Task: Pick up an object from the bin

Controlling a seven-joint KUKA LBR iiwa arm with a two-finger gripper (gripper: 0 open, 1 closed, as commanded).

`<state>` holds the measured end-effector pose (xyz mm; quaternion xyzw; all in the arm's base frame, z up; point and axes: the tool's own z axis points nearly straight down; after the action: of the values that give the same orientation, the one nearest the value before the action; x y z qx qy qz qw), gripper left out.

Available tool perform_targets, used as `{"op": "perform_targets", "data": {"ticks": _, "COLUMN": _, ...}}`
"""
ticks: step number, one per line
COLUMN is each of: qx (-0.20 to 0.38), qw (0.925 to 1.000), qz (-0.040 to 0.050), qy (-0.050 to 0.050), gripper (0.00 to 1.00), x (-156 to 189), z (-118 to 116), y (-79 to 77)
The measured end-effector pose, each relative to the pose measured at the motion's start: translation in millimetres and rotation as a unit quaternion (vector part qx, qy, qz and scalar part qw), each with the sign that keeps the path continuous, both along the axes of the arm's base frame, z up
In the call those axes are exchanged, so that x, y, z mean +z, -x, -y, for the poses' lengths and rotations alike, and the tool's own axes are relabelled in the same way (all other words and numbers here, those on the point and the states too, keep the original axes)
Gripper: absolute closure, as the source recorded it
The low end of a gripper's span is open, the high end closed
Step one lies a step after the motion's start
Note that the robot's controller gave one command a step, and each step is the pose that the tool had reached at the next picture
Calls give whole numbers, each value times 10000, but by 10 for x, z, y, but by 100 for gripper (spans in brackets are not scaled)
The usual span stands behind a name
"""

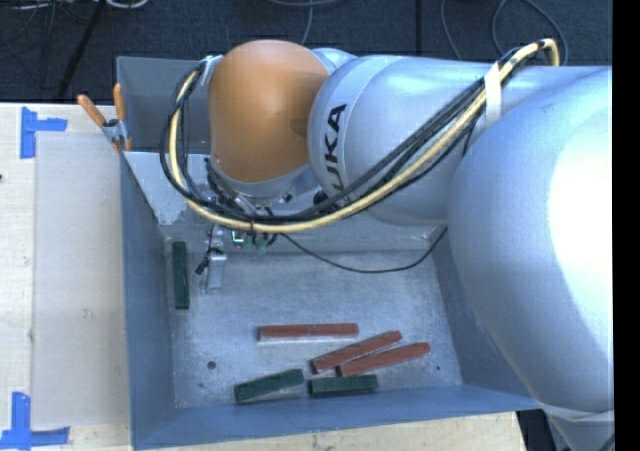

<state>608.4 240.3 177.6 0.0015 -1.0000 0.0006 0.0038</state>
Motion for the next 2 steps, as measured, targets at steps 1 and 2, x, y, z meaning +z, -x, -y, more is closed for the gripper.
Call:
{"op": "perform_targets", "data": {"ticks": 1, "qx": 145, "qw": 9999, "qz": 28, "qy": 7, "gripper": 0, "x": 178, "z": 461, "y": 423}}
{"op": "perform_targets", "data": {"ticks": 2, "qx": 1498, "qw": 9887, "qz": 4, "qy": -2, "gripper": 0, "x": -476, "z": 925, "y": 727}}
